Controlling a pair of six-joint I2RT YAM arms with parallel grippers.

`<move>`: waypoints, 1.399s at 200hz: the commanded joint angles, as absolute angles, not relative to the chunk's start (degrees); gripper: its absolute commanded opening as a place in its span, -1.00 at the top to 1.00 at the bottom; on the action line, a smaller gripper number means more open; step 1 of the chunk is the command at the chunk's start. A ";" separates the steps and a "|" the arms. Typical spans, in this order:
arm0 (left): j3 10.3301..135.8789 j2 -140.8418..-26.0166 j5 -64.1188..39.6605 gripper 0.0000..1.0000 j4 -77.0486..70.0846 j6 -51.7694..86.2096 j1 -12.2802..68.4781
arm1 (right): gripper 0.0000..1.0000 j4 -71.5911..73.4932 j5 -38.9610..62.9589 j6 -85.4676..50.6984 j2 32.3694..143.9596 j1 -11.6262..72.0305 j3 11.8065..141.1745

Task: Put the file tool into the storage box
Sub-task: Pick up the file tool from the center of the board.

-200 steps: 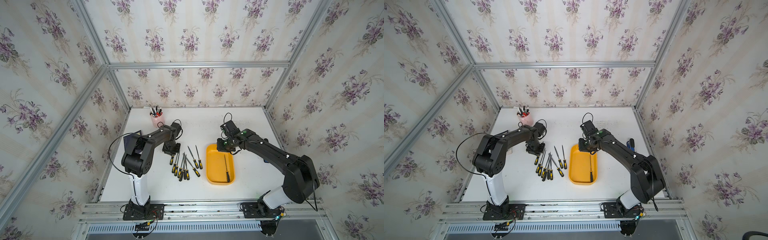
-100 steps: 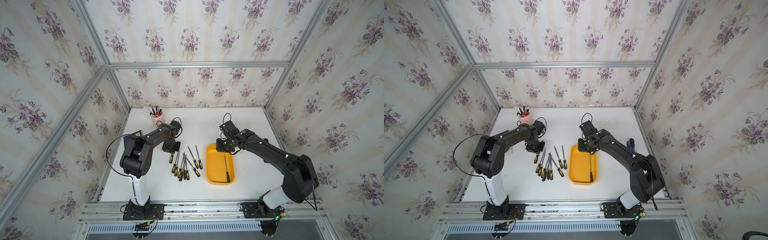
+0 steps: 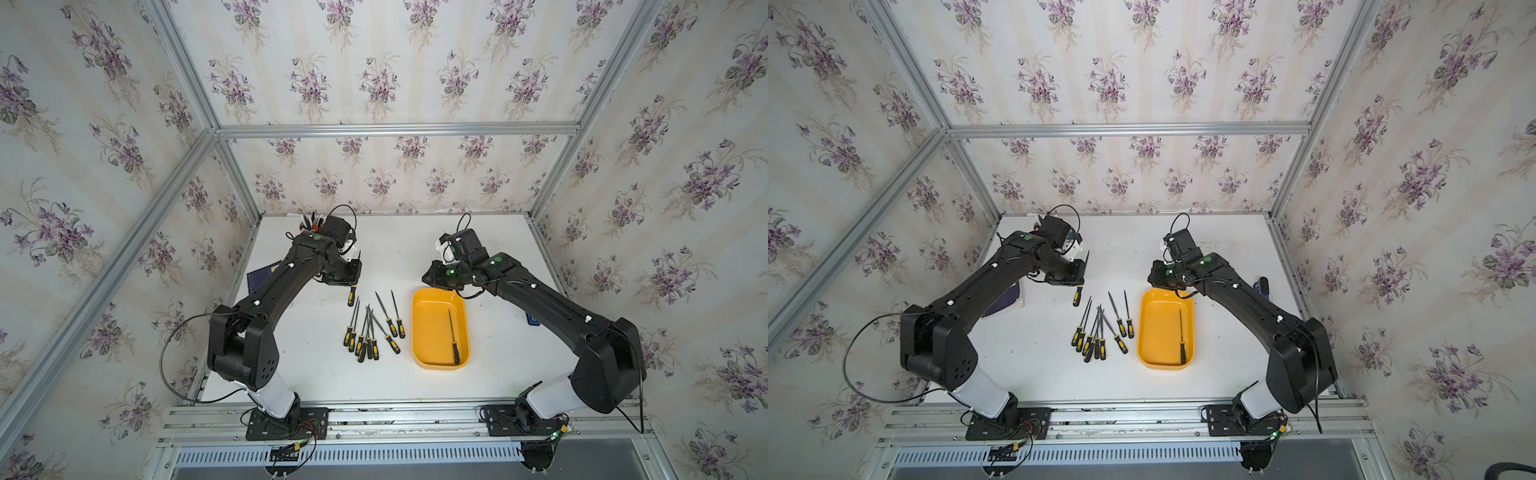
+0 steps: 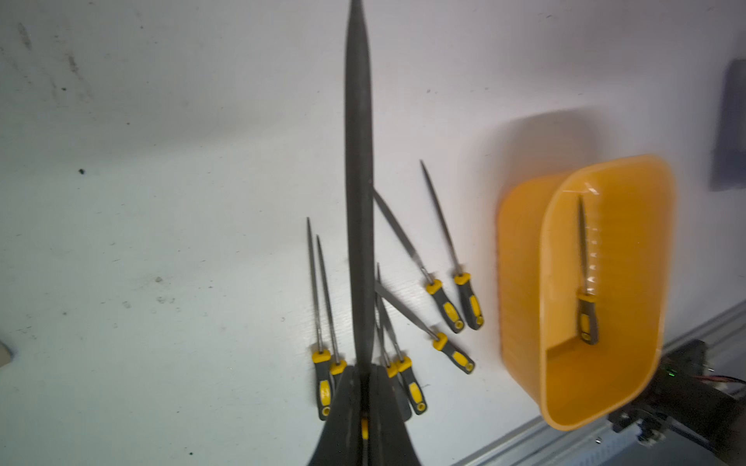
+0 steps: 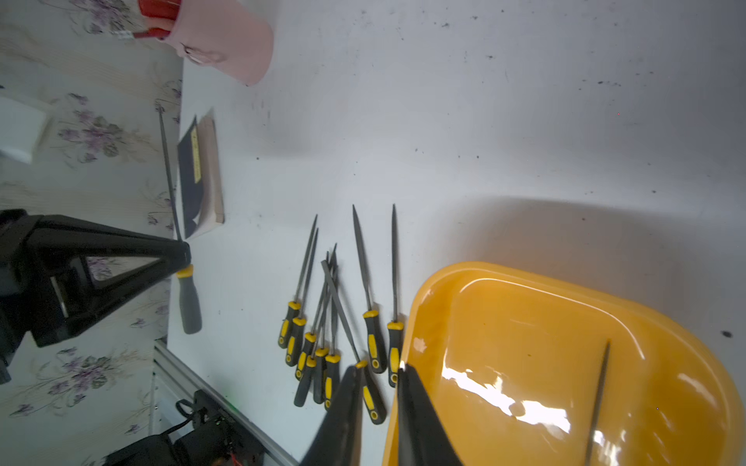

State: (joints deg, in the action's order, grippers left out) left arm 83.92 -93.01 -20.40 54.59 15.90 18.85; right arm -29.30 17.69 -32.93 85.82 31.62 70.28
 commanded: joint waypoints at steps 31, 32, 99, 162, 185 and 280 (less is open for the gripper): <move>84.08 -87.90 -38.79 1.00 51.39 24.79 21.92 | 0.35 -14.12 31.19 -37.59 85.32 31.64 70.22; 84.05 -87.81 -38.95 1.00 51.18 24.96 22.04 | 0.35 -13.96 31.33 -37.60 85.33 31.64 70.27; 79.82 -85.73 -42.83 1.00 44.28 31.50 27.36 | 0.29 -8.18 32.47 -39.29 87.67 33.04 71.73; 77.85 -85.67 -42.56 1.00 42.81 31.97 29.42 | 0.35 -10.75 31.60 -39.05 89.37 33.88 72.94; 78.05 -85.79 -42.19 1.00 42.89 31.85 29.71 | 0.40 -12.66 29.89 -38.68 90.06 34.01 73.59; 76.96 -86.28 -41.62 1.00 42.71 31.65 30.47 | 0.86 -16.21 26.63 -37.53 92.02 34.10 75.58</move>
State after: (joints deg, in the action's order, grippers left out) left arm 76.73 -85.97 -42.02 43.75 31.92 30.37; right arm -15.29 27.53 -38.39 91.53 34.06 75.29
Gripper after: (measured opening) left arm 0.072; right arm 0.109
